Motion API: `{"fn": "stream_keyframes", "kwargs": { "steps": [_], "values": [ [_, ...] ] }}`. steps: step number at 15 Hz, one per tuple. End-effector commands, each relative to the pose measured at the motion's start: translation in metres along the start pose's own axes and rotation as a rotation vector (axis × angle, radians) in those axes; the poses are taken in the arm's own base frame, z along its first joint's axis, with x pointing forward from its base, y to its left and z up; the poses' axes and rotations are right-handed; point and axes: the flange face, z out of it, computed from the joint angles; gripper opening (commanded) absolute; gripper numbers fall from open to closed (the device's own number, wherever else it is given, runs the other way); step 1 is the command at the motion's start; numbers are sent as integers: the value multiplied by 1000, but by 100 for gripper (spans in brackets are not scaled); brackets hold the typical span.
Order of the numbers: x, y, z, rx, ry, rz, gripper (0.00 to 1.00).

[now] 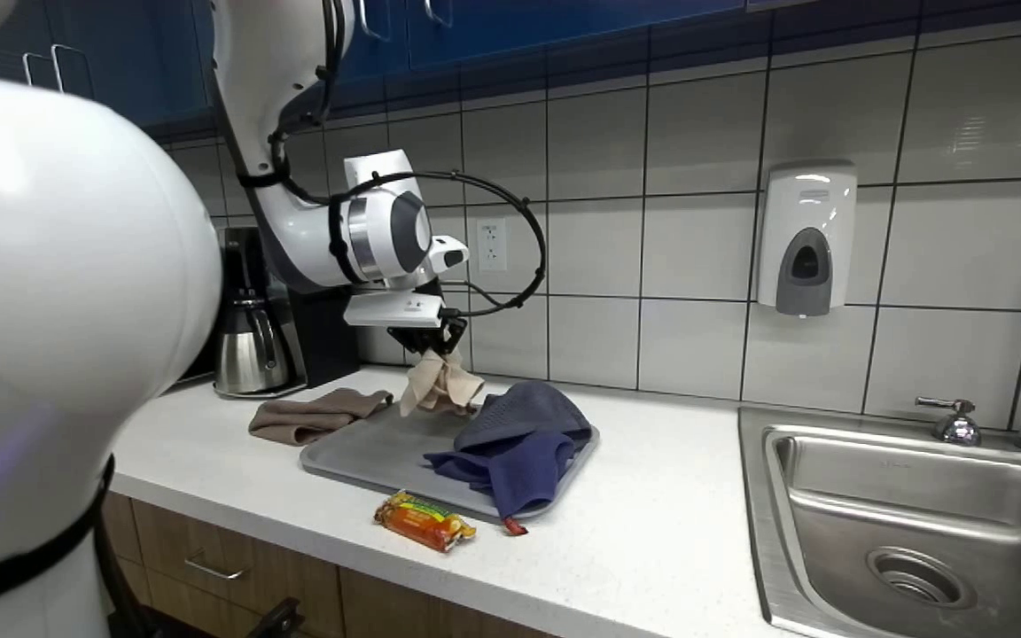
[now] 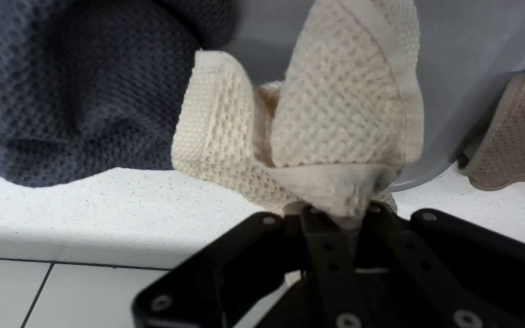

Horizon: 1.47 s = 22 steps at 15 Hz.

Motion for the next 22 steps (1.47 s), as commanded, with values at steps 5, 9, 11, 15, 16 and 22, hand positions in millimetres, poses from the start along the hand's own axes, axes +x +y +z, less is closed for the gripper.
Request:
{"fn": "stream_keyframes", "kwargs": {
  "steps": [5,9,11,15,16,22],
  "values": [
    [-11,20,30,-41,-104,40,3],
    [-19,18,46,-49,-148,26,3],
    [-19,17,48,-48,-157,25,36],
    [-16,16,46,-43,-157,26,55],
    [-15,16,44,-41,-152,25,63],
    [-3,14,28,-35,-111,11,100]
  ]
}}
